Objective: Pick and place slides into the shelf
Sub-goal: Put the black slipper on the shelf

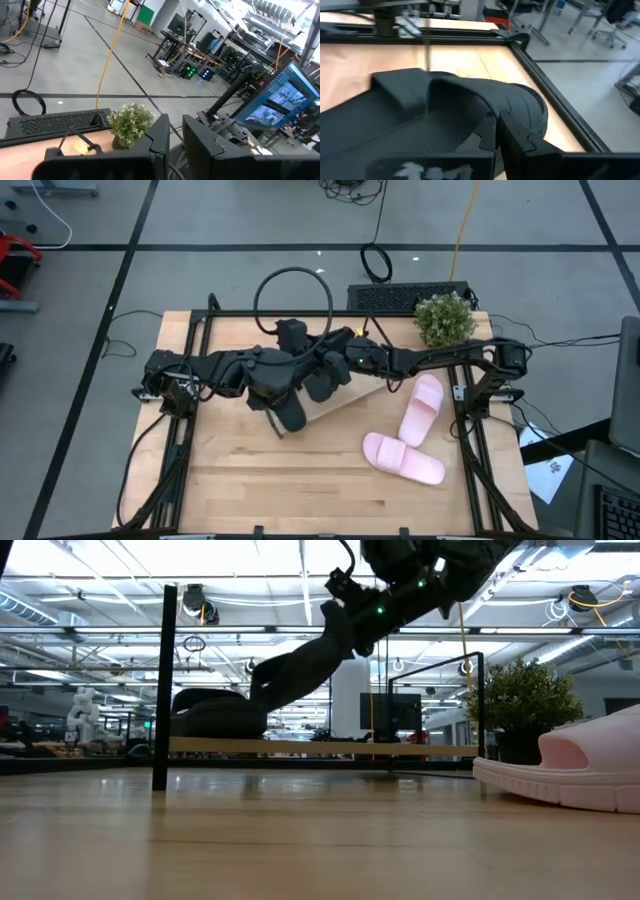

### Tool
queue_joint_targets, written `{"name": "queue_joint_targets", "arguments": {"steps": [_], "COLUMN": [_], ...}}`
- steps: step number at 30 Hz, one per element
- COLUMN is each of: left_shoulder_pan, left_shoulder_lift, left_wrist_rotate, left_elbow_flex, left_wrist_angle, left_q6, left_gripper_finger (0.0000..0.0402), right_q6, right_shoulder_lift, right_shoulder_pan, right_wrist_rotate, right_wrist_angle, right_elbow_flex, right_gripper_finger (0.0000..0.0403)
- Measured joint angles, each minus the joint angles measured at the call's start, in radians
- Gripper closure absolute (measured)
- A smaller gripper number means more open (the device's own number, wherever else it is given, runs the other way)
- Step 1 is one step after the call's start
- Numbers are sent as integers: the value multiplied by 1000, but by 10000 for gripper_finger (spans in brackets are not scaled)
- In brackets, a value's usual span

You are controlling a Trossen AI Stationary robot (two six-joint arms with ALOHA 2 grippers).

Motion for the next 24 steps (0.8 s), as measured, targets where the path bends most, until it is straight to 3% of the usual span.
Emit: {"name": "queue_joint_targets", "arguments": {"steps": [7, 24], "left_shoulder_pan": [2, 2], "left_shoulder_lift": [0, 0], "left_wrist_rotate": [4, 4], "left_elbow_flex": [0, 0], "left_wrist_angle": [0, 1], "left_q6": [3, 2], "left_gripper_finger": [355, 355], "right_q6": [31, 65], "right_shoulder_lift": [9, 105], "right_shoulder_pan": [-14, 22], "right_wrist_rotate": [-54, -46], "right_wrist_angle": [-4, 32], "right_elbow_flex": [-1, -3], "right_gripper_finger": [403, 403]}}
